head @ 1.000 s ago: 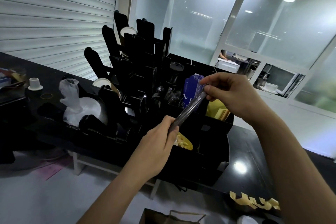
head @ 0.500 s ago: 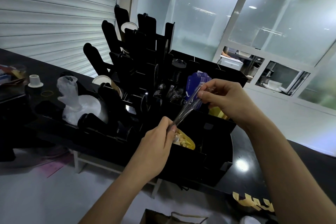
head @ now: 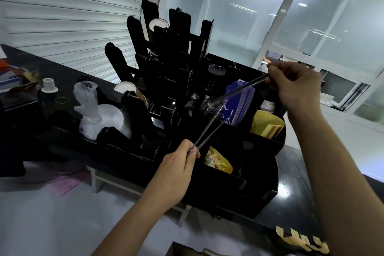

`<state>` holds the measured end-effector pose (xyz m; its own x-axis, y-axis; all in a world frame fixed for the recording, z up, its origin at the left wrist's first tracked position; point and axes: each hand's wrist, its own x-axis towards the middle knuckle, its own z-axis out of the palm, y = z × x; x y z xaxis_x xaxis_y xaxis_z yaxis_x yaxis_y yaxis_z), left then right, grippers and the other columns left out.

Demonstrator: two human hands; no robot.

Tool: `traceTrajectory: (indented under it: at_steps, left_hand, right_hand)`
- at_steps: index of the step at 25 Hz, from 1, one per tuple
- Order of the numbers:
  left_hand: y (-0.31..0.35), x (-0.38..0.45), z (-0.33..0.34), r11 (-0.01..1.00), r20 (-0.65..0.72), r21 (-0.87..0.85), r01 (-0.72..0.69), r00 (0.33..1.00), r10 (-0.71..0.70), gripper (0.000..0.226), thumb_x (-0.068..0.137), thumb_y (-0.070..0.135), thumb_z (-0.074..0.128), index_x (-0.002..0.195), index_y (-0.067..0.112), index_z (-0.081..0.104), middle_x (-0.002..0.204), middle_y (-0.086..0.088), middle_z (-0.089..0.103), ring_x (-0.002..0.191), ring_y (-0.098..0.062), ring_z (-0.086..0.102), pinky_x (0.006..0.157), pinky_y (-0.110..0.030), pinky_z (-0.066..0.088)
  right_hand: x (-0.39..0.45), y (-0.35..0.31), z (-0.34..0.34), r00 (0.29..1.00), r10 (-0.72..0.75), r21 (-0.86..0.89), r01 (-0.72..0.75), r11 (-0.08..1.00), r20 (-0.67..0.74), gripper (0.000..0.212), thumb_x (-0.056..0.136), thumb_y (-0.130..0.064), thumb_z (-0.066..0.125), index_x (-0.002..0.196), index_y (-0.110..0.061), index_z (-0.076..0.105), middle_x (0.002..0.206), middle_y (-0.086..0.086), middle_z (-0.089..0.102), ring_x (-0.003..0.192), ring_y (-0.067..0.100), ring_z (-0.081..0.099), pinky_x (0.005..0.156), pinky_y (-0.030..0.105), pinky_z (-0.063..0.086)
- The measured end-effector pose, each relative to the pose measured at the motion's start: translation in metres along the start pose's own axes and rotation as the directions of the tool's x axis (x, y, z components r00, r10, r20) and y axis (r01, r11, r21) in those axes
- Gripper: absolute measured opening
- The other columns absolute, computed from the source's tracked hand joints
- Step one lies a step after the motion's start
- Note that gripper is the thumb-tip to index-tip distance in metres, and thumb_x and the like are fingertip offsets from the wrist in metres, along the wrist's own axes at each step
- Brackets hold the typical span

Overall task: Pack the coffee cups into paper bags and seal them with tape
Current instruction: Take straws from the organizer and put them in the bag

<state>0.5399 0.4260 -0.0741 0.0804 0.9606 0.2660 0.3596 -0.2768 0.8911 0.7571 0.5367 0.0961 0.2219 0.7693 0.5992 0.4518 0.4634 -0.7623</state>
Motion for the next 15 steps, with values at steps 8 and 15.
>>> traceTrajectory:
  at_steps: [8,15]
  left_hand:
    - [-0.01,-0.004,-0.008,1.0,0.012,-0.02,0.022,1.0,-0.021,0.023,0.106,0.04,0.033,0.095,0.032,0.051,0.063,0.002,0.048,0.052,-0.012,0.042,0.049,-0.04,0.037]
    - [-0.006,-0.008,-0.008,0.998,0.035,-0.056,0.028,0.999,-0.026,0.021,0.106,0.038,0.035,0.096,0.029,0.051,0.062,0.004,0.048,0.053,-0.012,0.042,0.049,-0.038,0.037]
  right_hand:
    - [-0.013,0.038,0.058,0.949,0.004,-0.422,0.137,0.896,0.316,0.026,0.101,-0.023,0.06,0.123,-0.019,0.072,0.108,0.003,0.074,0.103,0.018,0.069,0.089,0.022,0.048]
    - [-0.03,0.048,0.057,0.912,0.048,-0.45,0.155,0.88,0.407,0.029,0.103,-0.032,0.053,0.129,-0.023,0.062,0.114,0.004,0.065,0.101,0.017,0.059,0.084,0.027,0.039]
